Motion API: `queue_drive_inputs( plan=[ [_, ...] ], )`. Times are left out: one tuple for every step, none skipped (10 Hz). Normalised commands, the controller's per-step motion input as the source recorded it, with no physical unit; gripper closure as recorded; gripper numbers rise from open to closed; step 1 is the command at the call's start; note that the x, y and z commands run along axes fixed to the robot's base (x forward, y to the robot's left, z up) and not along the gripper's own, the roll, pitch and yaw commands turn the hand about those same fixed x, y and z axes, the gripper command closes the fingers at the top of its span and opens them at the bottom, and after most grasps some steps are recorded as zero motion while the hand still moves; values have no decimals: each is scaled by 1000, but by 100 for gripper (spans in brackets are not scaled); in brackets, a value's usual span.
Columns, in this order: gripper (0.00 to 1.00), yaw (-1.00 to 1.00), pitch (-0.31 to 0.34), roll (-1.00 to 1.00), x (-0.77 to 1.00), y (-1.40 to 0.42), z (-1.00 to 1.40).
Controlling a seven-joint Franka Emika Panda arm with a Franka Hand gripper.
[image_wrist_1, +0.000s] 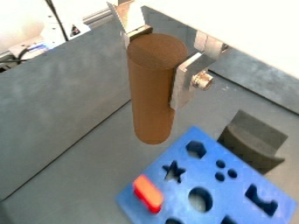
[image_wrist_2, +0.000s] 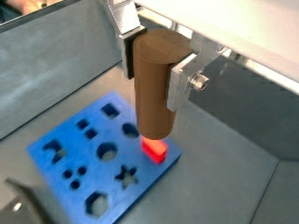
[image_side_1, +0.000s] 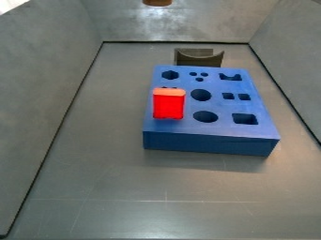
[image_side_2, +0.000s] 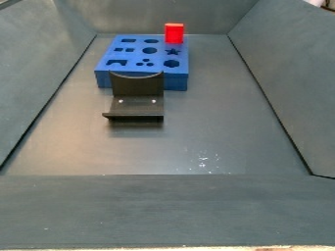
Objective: Pick up the round object. Move to above the board. Insert the round object.
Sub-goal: Move to above the board, then insert the round object.
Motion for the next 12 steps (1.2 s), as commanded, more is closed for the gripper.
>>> queue_drive_inputs(
  plan=[
    [100, 15, 187, 50, 138, -329, 99],
    [100, 13, 151, 63, 99, -208, 66],
    [100, 0, 6, 0, 23, 0, -3],
    [100, 0, 0, 0, 211, 80, -183],
    [100, 0, 0, -51, 663, 83, -297],
    [100, 0, 0, -29, 880, 26, -314],
    [100, 0, 6, -23, 1000, 0, -331],
    [100, 0, 0, -17, 1000, 26, -366],
    [100, 0, 0, 77, 1000, 57, -346],
    [100, 0, 49, 257, 986, 91, -311],
    [100, 0, 97, 234, 971, 169, -386],
    [100, 0, 106, 100, 949, 251, -534]
  ],
)
